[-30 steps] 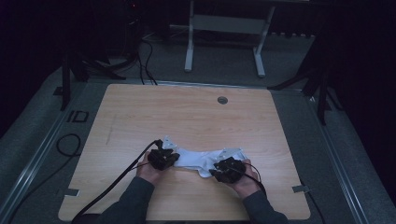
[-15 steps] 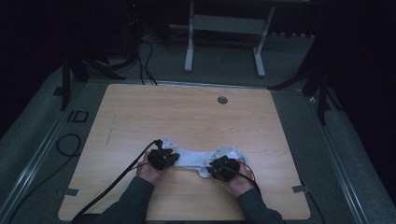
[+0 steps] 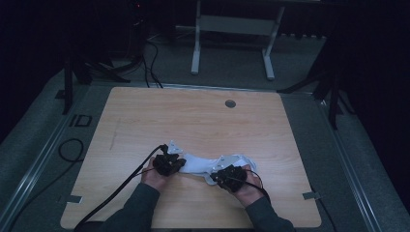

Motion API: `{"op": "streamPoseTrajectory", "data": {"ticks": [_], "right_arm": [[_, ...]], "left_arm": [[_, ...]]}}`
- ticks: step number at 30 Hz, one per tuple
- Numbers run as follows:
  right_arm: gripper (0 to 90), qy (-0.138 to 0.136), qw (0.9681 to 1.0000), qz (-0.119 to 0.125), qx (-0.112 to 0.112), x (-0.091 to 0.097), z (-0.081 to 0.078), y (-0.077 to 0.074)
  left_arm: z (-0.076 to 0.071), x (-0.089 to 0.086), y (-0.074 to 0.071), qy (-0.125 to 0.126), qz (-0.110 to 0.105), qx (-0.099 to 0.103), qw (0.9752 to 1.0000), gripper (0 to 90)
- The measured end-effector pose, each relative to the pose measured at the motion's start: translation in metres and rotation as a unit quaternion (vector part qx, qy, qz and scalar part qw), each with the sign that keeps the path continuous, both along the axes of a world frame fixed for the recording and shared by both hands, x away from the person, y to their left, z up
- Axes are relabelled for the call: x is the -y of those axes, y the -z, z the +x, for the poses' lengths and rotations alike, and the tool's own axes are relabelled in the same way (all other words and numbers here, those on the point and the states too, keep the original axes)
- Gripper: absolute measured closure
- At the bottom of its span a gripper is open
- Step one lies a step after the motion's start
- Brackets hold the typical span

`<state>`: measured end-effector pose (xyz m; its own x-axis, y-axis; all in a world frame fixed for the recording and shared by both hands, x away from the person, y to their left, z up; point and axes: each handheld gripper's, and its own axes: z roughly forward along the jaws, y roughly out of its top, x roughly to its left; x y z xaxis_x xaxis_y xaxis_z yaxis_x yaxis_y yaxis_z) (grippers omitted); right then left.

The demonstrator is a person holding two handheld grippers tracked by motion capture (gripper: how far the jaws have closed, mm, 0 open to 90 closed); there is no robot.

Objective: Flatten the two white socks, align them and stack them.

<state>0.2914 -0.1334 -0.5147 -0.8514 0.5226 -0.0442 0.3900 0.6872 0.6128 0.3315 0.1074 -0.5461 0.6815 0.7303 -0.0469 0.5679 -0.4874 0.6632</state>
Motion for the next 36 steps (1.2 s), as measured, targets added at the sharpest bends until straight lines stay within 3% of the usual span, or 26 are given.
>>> {"op": "streamPoseTrajectory", "data": {"ticks": [4, 8, 10, 12, 14, 16, 17, 18, 19, 22, 24, 25, 26, 27, 28, 33, 36], "right_arm": [[85.9, -0.008, 0.9996, -0.011, -0.026, -0.002, 0.000, 0.016], [81.2, -0.011, 0.9992, -0.006, -0.037, 0.000, 0.002, 0.020], [73.7, -0.003, 0.9995, 0.018, -0.027, 0.008, 0.002, 0.011], [72.3, 0.008, 0.9994, 0.027, -0.019, 0.016, 0.002, 0.004], [71.8, 0.015, 0.9993, 0.030, -0.015, 0.021, 0.003, 0.001], [70.6, 0.042, 0.9985, 0.036, -0.003, 0.038, 0.006, -0.004], [70.6, 0.042, 0.9985, 0.036, -0.003, 0.038, 0.006, -0.004], [70.6, 0.063, 0.9974, 0.035, 0.003, 0.049, 0.010, -0.004], [70.6, 0.063, 0.9974, 0.035, 0.003, 0.049, 0.010, -0.004], [70.7, 0.094, 0.9949, 0.035, 0.011, 0.065, 0.015, -0.004], [71.8, 0.126, 0.9912, 0.039, 0.014, 0.080, 0.020, -0.004], [71.8, 0.126, 0.9912, 0.039, 0.014, 0.080, 0.020, -0.004], [72.8, 0.149, 0.9879, 0.040, 0.018, 0.090, 0.024, -0.004], [72.8, 0.149, 0.9879, 0.040, 0.018, 0.090, 0.024, -0.004], [73.1, 0.170, 0.9843, 0.042, 0.021, 0.100, 0.026, -0.004], [72.9, 0.195, 0.9798, 0.036, 0.025, 0.110, 0.030, -0.002], [69.4, 0.211, 0.9771, 0.027, 0.012, 0.115, 0.033, 0.004]], "left_arm": [[0.000, 0.000, 0.000, -0.002, -0.003, 0.001, 1.0000, 89.8], [0.000, 0.000, 0.000, -0.003, -0.003, 0.001, 1.0000, 89.7], [0.000, 0.000, 0.000, -0.003, -0.001, 0.001, 1.0000, 89.6], [0.000, 0.000, 0.000, -0.003, -0.001, 0.001, 1.0000, 89.5], [0.000, 0.000, 0.000, -0.004, -0.001, 0.001, 1.0000, 89.5], [0.000, 0.000, 0.000, -0.004, -0.001, 0.002, 1.0000, 89.5], [0.000, 0.000, 0.000, -0.005, -0.002, 0.001, 1.0000, 89.5], [0.000, 0.000, 0.000, -0.005, -0.001, 0.002, 1.0000, 89.5], [0.000, 0.000, 0.000, -0.006, -0.002, 0.002, 1.0000, 89.5], [0.000, 0.000, 0.000, -0.006, -0.002, 0.002, 1.0000, 89.5], [0.000, -0.001, 0.000, -0.007, -0.002, 0.002, 1.0000, 89.5], [0.000, -0.001, 0.000, -0.007, -0.002, 0.002, 1.0000, 89.5], [-0.001, -0.001, 0.000, -0.007, -0.001, 0.002, 1.0000, 89.5], [-0.001, -0.001, 0.000, -0.007, -0.001, 0.002, 1.0000, 89.5], [-0.001, -0.002, 0.000, -0.008, -0.001, 0.002, 1.0000, 89.5], [-0.001, -0.003, 0.000, -0.008, -0.001, 0.001, 1.0000, 89.5], [-0.001, -0.004, 0.000, -0.008, 0.000, 0.002, 1.0000, 89.5]]}}
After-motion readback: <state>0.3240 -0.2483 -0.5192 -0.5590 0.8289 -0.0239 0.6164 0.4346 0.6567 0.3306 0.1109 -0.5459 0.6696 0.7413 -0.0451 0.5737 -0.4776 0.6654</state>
